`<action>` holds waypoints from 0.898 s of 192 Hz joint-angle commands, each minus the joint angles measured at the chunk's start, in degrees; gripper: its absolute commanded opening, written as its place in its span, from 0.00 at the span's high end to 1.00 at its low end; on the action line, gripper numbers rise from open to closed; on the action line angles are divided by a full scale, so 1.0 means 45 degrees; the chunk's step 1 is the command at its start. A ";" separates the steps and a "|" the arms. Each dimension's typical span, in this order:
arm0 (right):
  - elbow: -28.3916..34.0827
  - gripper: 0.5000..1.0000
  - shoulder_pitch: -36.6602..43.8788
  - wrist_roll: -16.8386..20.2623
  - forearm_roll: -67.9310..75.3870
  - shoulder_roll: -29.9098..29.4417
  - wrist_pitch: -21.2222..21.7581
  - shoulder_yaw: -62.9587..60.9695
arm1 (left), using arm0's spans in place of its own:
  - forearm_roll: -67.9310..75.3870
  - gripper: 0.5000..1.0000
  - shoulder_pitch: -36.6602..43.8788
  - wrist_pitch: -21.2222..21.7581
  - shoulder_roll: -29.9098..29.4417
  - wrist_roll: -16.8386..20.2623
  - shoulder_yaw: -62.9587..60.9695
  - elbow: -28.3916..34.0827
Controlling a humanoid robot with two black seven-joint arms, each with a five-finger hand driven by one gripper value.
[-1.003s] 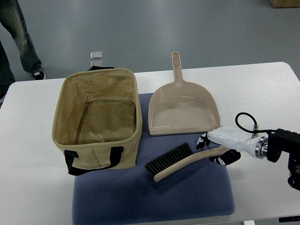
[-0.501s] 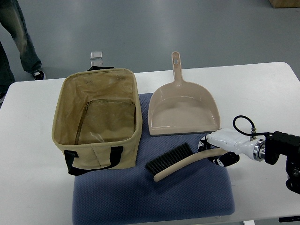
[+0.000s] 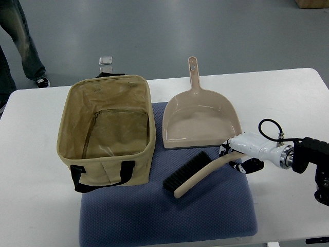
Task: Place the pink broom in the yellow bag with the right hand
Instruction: 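Lift the brush with the right hand over the dustpan toward the bag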
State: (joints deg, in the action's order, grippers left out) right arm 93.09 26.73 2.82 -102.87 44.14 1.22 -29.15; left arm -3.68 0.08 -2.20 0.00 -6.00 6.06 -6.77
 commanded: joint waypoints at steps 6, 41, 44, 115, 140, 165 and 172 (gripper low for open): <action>0.0017 1.00 0.0231 -0.0060 0.0146 0.0562 -0.0368 -0.0632 | -0.0003 0.00 0.0001 0.0000 0.0000 0.0005 0.0000 0.0000; 0.0017 1.00 0.0270 -0.0157 0.0458 0.1245 -0.0719 -0.1569 | -0.0003 0.00 0.0001 0.0000 0.0000 0.0005 0.0000 0.0000; 0.0017 1.00 0.0290 -0.0177 0.0478 0.1265 -0.0739 -0.1609 | -0.0003 0.00 0.0001 0.0000 0.0000 0.0005 0.0000 0.0000; -0.0022 1.00 0.1501 -0.0196 0.1982 0.2222 -0.1013 -0.2448 | -0.0003 0.00 0.0001 0.0000 0.0000 0.0005 0.0000 0.0000; -0.0335 1.00 0.3081 -0.0138 0.3016 0.2320 -0.0759 -0.2448 | -0.0003 0.00 0.0001 0.0000 0.0000 0.0005 0.0000 0.0000; -0.0725 1.00 0.4624 -0.0118 0.3212 0.2105 0.0198 -0.2429 | -0.0003 0.00 0.0001 0.0000 0.0000 0.0005 0.0000 0.0000; -0.0823 1.00 0.4997 -0.0099 0.3212 0.2007 0.0374 -0.2409 | -0.0003 0.00 0.0001 0.0000 0.0000 -0.0014 0.0000 0.0000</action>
State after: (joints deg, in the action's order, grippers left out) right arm 90.71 43.98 2.24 -88.78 54.23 -0.04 -40.18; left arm -3.69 0.10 -2.20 0.00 -6.00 6.06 -6.77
